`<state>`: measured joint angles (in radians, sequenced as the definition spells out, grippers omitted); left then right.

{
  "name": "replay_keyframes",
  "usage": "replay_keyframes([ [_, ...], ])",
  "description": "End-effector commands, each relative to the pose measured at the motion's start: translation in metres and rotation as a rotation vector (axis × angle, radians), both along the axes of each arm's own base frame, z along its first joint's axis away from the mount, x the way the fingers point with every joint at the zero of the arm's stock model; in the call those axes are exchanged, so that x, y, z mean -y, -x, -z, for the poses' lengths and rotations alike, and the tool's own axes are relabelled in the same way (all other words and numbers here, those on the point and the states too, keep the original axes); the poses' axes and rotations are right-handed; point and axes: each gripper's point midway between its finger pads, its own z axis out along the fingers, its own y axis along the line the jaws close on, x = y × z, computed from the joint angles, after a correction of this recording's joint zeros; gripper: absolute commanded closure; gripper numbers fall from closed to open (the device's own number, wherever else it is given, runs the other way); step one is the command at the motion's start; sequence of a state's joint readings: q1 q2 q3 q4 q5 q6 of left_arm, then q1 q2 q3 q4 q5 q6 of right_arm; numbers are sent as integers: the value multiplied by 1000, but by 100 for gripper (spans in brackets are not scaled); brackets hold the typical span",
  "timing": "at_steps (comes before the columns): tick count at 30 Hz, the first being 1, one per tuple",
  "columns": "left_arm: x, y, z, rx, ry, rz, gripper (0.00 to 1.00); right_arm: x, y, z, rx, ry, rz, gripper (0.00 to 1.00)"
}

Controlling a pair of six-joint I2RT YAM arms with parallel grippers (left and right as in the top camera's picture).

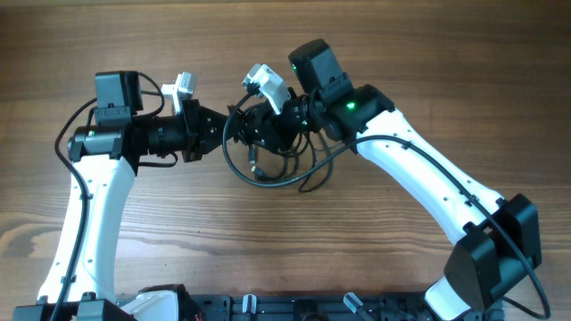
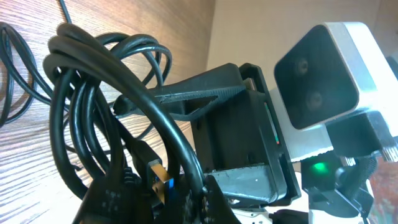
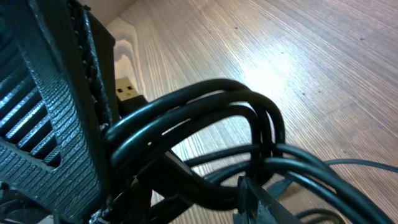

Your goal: Untangle cables

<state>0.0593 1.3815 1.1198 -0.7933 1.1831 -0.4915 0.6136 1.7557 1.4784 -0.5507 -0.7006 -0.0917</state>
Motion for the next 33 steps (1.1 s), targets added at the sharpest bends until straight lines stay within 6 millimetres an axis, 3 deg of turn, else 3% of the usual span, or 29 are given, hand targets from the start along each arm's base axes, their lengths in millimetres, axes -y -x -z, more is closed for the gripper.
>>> replay_keyframes([
  [1,8,6,-9,17,35,44,96,-13,16,-22,-9,-99,-86,54],
  [5,12,10,-18,16,86,71,96,-20,20,-13,-1,-82,-111,55],
  [9,14,15,-27,20,140,101,96,-24,21,-5,-15,-77,-116,61],
  [15,14,13,-27,36,138,101,96,-21,11,-4,-70,-63,-33,83],
  [20,13,11,-24,45,115,91,96,-5,-3,1,-139,-42,56,91],
  [26,7,2,-10,40,27,39,96,32,-30,18,-230,37,245,96],
  [33,-15,-14,28,-1,-210,-94,96,58,-46,32,-308,102,414,95],
])
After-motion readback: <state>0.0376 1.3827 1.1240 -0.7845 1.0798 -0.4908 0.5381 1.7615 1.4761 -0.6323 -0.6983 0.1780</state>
